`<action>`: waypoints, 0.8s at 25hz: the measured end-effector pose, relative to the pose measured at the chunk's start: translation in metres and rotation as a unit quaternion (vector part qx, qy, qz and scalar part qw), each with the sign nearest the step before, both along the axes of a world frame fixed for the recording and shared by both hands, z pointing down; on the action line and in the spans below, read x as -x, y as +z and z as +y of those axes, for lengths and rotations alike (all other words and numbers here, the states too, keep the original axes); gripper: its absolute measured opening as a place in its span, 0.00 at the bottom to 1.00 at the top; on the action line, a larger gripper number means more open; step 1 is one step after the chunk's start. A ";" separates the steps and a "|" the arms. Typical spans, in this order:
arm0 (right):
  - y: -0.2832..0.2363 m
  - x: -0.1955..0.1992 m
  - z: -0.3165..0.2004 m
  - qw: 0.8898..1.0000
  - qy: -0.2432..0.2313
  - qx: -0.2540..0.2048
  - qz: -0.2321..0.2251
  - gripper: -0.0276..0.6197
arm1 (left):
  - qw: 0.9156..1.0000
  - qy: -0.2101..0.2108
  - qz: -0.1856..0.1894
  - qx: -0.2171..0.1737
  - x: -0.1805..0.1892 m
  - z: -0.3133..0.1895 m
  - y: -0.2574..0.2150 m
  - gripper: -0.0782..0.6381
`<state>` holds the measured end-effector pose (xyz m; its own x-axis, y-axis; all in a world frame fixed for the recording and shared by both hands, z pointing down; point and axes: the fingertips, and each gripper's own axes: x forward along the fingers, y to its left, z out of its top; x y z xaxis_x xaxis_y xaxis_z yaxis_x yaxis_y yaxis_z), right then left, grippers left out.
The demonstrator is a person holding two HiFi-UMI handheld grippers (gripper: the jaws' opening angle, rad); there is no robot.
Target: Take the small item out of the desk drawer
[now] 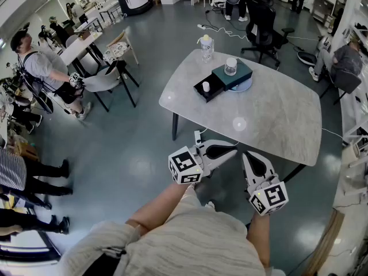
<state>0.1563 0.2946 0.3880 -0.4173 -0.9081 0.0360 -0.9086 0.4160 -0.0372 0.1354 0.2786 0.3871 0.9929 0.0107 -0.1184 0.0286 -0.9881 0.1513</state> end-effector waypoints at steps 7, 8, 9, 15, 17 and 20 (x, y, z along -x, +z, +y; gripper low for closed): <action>0.001 -0.003 -0.002 1.000 0.001 -0.001 -0.005 0.06 | 1.000 0.004 -0.006 0.003 -0.005 -0.002 0.003 0.13; 0.002 -0.003 -0.002 1.000 0.001 0.000 -0.005 0.06 | 1.000 0.005 -0.007 0.004 -0.005 -0.002 0.005 0.13; 0.003 -0.003 -0.002 1.000 0.002 0.001 -0.004 0.06 | 1.000 0.005 -0.008 0.005 -0.005 -0.002 0.006 0.13; 0.008 -0.005 -0.007 1.000 0.001 0.007 -0.005 0.06 | 1.000 0.004 -0.010 0.010 -0.007 -0.005 0.011 0.13; 0.007 -0.004 -0.010 1.000 -0.003 0.007 -0.009 0.06 | 1.000 0.002 -0.008 0.012 -0.005 -0.008 0.011 0.13; 0.005 0.002 -0.016 0.999 -0.019 0.003 -0.028 0.06 | 1.000 -0.005 -0.007 0.013 0.001 -0.016 0.012 0.13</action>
<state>0.1545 0.2787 0.3930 -0.4530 -0.8914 0.0163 -0.8885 0.4498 -0.0907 0.1344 0.2624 0.3994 0.9946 -0.0020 -0.1042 0.0166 -0.9839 0.1780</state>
